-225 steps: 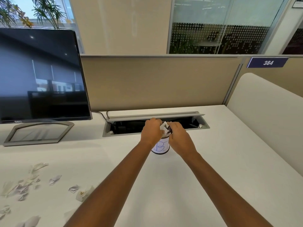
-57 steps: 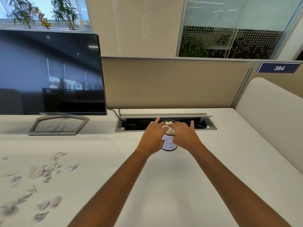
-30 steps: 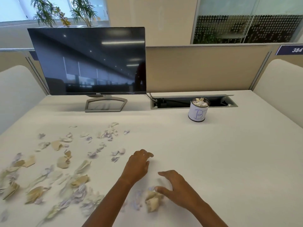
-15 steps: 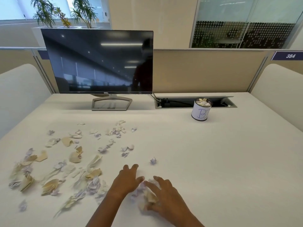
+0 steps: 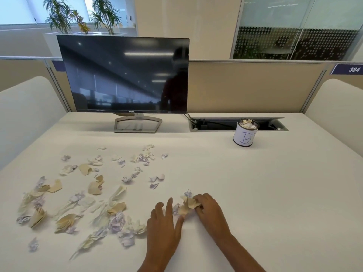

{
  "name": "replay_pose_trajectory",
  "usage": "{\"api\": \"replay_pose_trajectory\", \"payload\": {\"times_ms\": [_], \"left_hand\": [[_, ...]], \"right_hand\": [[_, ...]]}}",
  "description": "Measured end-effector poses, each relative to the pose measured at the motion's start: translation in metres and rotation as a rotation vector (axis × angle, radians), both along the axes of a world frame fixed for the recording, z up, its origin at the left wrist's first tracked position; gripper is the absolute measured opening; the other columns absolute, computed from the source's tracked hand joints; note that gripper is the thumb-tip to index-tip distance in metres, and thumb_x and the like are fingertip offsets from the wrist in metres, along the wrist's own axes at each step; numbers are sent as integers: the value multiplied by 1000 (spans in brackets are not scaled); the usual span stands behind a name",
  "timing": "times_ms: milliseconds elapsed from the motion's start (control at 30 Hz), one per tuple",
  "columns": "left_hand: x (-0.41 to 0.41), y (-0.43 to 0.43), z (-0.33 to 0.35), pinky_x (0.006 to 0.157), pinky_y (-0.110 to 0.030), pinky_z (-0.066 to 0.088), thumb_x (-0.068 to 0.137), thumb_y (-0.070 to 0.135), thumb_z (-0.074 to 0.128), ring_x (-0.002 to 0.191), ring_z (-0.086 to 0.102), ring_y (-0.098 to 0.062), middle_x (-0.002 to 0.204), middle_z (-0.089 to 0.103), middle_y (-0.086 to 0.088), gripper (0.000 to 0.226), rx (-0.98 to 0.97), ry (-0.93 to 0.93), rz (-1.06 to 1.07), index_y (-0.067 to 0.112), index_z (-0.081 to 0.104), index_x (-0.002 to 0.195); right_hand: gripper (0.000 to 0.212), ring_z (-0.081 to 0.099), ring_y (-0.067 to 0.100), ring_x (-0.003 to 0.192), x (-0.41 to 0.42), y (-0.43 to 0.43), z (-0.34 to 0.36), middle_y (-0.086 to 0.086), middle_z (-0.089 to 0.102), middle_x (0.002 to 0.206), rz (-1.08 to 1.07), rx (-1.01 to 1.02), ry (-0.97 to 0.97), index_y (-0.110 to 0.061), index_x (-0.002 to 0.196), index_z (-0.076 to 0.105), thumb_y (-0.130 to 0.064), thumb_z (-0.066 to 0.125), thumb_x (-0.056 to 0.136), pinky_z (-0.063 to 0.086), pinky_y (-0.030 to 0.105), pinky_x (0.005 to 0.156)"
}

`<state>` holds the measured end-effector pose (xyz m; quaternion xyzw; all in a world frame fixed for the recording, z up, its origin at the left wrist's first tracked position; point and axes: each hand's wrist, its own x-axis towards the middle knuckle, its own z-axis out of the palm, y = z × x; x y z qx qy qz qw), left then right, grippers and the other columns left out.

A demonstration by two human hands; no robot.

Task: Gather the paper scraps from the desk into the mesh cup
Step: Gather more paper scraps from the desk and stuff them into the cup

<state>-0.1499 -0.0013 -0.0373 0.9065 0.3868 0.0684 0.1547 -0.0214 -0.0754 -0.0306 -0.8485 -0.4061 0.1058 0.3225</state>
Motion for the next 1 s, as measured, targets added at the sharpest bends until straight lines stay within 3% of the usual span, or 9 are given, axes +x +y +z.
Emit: {"api": "replay_pose_trajectory", "payload": {"times_ms": [100,133,200,333,433,567,733,833,1000], "left_hand": [[2,-7,3,107,-40,39,81,70,-11,132,46,-30,143,45,-17,95,-11,47,-20,14,34,143],[4,-6,3,107,-38,37,84,66,-13,124,55,-30,135,54,-16,91,24,48,-17,15,40,138],[12,-2,6,109,-34,27,92,56,-5,110,65,-29,124,65,-12,76,48,27,-49,12,45,130],[33,9,9,82,-34,57,88,56,23,112,65,-23,125,64,-10,67,1,-12,-198,13,60,124],[50,14,3,105,-22,39,90,56,32,133,44,-13,145,44,-5,58,-9,-137,-348,24,46,137],[68,15,-11,93,-20,31,85,55,42,113,44,-11,122,59,3,44,44,-212,-484,28,61,113],[92,27,-22,89,-27,36,97,33,35,110,46,-20,121,50,2,27,97,-113,-349,19,52,112],[103,34,-18,84,-29,40,100,32,32,106,50,-19,115,51,0,27,76,-96,-289,16,51,110],[119,41,-1,72,-29,39,98,27,40,85,55,-19,92,59,2,15,-265,-381,-76,21,44,85]], "right_hand": [[19,59,22,91,11,8,8,11,62,100,-109,77,84,-6,104,62,-6,50,90,44,23,75],[17,60,23,88,15,10,10,12,63,98,-146,101,121,-5,103,63,-5,52,89,44,24,73],[15,58,22,80,22,13,13,13,64,92,-209,147,190,-3,98,64,-4,53,88,42,26,68],[11,54,19,74,33,12,12,6,63,83,-291,199,294,-2,94,64,-5,55,87,39,23,64],[8,56,18,74,39,8,8,2,62,78,-334,209,319,-5,92,64,-8,58,87,39,15,57],[10,55,15,72,47,2,4,-1,61,78,-382,207,317,-5,93,64,-10,59,87,38,10,55],[10,48,7,59,61,-3,5,-8,55,65,-427,212,336,-6,92,64,-11,58,86,44,25,59],[12,48,8,59,73,-7,6,-4,56,69,-419,211,333,-4,95,64,-9,58,86,39,19,53],[12,49,18,66,106,-16,12,4,59,74,-422,203,320,-3,94,65,-8,59,84,37,11,49]]}}
